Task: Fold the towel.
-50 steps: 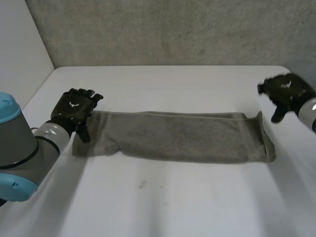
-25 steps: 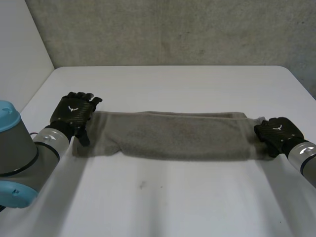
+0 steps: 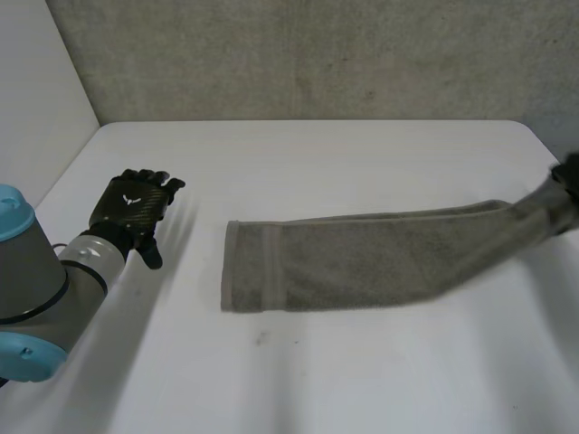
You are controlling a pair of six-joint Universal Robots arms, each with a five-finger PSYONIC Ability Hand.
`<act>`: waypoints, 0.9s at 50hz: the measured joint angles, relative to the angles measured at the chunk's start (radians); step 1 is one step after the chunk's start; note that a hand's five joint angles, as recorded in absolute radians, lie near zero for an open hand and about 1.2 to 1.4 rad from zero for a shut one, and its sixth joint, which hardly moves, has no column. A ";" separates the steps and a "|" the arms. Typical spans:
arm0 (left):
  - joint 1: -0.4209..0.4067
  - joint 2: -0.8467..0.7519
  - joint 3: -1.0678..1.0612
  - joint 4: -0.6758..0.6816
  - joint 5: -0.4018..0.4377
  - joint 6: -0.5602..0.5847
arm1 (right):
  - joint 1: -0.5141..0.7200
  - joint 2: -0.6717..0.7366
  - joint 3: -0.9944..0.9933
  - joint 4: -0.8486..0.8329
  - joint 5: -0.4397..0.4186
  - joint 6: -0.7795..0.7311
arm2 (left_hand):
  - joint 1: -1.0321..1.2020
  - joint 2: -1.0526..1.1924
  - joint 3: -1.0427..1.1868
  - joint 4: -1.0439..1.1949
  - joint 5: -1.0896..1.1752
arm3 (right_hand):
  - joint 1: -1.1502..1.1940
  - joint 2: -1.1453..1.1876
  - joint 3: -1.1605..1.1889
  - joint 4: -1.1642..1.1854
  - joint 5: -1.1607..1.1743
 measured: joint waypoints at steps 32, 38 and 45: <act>-0.011 0.001 -0.004 0.007 -0.005 0.000 | 1.008 0.399 -0.317 -0.002 0.026 0.080 | 0.000 0.000 0.000 0.000 0.000 | 0.005 0.016 0.000 0.000 0.002; -0.011 0.002 -0.005 0.012 -0.006 0.000 | 1.012 0.397 -0.310 0.007 0.021 0.075 | 0.000 0.000 0.000 0.000 0.000 | -0.283 -0.284 -0.302 -0.281 -0.285; -0.015 0.008 -0.006 0.012 -0.006 0.000 | 1.004 0.348 -0.273 0.009 0.052 0.084 | 0.000 0.000 0.000 0.000 0.000 | -1.056 -1.039 -1.098 -1.079 -1.094</act>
